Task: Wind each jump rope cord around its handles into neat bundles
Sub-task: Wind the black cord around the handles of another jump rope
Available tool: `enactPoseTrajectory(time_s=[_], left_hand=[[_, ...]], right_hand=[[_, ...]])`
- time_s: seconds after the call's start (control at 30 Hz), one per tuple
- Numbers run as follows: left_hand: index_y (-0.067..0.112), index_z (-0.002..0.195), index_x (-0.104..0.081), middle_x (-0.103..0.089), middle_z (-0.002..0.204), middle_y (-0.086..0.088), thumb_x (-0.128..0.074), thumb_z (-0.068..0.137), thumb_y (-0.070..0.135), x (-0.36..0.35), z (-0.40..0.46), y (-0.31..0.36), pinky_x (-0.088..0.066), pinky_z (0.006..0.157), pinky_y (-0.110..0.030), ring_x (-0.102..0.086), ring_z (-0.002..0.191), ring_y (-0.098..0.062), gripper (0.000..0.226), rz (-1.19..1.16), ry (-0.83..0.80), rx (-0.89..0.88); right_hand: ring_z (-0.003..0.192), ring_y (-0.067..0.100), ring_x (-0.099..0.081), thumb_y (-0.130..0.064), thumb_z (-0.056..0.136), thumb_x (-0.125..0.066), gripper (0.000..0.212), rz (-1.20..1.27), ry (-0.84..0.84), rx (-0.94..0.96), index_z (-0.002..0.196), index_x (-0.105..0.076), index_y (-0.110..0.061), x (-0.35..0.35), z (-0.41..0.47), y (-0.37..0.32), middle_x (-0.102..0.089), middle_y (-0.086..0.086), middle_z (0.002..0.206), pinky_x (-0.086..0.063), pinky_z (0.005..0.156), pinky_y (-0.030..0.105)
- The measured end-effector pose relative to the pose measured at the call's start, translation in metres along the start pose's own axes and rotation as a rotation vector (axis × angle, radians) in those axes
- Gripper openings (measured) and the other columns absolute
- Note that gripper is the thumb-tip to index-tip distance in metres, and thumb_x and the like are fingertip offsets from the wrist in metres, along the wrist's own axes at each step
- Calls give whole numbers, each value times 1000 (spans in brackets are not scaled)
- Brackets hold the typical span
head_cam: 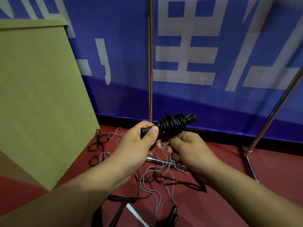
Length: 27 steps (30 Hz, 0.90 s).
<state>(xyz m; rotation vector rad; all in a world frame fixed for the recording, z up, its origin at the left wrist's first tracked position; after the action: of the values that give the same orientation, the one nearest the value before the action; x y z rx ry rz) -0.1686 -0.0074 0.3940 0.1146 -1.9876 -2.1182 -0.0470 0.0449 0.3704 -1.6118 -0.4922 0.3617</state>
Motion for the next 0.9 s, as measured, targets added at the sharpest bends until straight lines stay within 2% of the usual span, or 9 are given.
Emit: enactPoseTrajectory(time_s=[0.13, 0.23, 0.37, 0.47, 0.53, 0.6, 0.67, 0.77, 0.9], left_hand=[[17, 97, -63, -61, 66, 3, -47, 103, 25, 1, 2, 0, -46, 61, -24, -50, 52, 0, 18, -52, 34, 24], [17, 97, -63, -60, 67, 1, -47, 103, 28, 1, 2, -4, -45, 61, -26, -48, 51, -2, 20, -125, 36, 68], [16, 95, -62, -60, 69, -1, -47, 104, 28, 5, 2, -3, -43, 55, -21, -49, 50, -3, 21, -150, 91, 61], [18, 90, -60, -60, 67, 1, -48, 104, 28, 15, 6, -5, -43, 53, -23, -48, 46, -1, 20, -123, 191, 49], [21, 90, -61, -61, 65, 4, -49, 103, 30, 23, 10, -11, -43, 58, -28, -47, 45, 1, 20, -50, 247, 54], [20, 91, -63, -61, 62, 7, -51, 103, 30, 28, 12, -16, -42, 64, -32, -47, 46, 1, 19, 59, 267, 46], [21, 91, -63, -62, 61, 8, -51, 102, 30, 30, 13, -19, -42, 64, -29, -46, 48, 1, 18, 189, 264, 33], [24, 88, -59, -62, 63, 7, -52, 101, 30, 32, 15, -19, -36, 50, -16, -42, 43, 2, 17, 383, 237, 2], [27, 83, -56, -66, 67, 4, -53, 100, 32, 44, 22, -27, -35, 52, -24, -49, 47, 3, 18, 533, 243, 15]], right_hand=[[35, 0, -41, -21, 105, -44, 34, 120, -44, -13, 94, -60, 7, -5, -8, -7, -47, 5, 61, -32, 37, 13], [36, 1, -42, -20, 105, -42, 40, 56, -27, 4, 96, -59, 16, -5, -8, -4, -48, 10, 65, -34, 39, 13], [47, 16, -39, -34, 102, -48, 45, -224, -8, 106, 76, -66, -3, -4, -6, -2, -51, 12, 60, -31, 50, 29], [41, 6, -39, -28, 103, -48, 39, -334, -52, 114, 71, -65, -14, -9, -10, 0, -55, -7, 48, -32, 48, 23], [42, 1, -46, -26, 102, -48, 36, -462, -55, 156, 68, -60, -22, -13, -14, -3, -56, -16, 47, -30, 48, 13], [51, 1, -52, -28, 101, -50, 37, -617, -35, 210, 65, -55, -22, -16, -17, -5, -57, -15, 51, -34, 52, 15], [59, 9, -53, -32, 100, -51, 34, -725, -15, 255, 68, -51, -21, -16, -18, -3, -55, -8, 58, -36, 55, 20], [70, 21, -56, -38, 98, -49, 25, -835, -12, 306, 82, -55, -19, -18, -19, 1, -57, -4, 69, -44, 65, 36], [82, 31, -61, -47, 95, -42, 27, -986, -15, 356, 98, -54, -23, -19, -24, -1, -67, 1, 84, -50, 69, 43]])
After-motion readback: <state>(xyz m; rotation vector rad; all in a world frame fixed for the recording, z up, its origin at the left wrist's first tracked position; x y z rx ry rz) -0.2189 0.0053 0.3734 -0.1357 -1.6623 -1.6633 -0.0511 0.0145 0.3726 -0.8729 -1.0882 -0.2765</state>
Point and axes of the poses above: each hand's wrist, its own z-axis towards the middle knuckle, its own x-axis out of the back of the hand, y = z × x, the point moved 7 cm from there along z, towards the middle knuckle
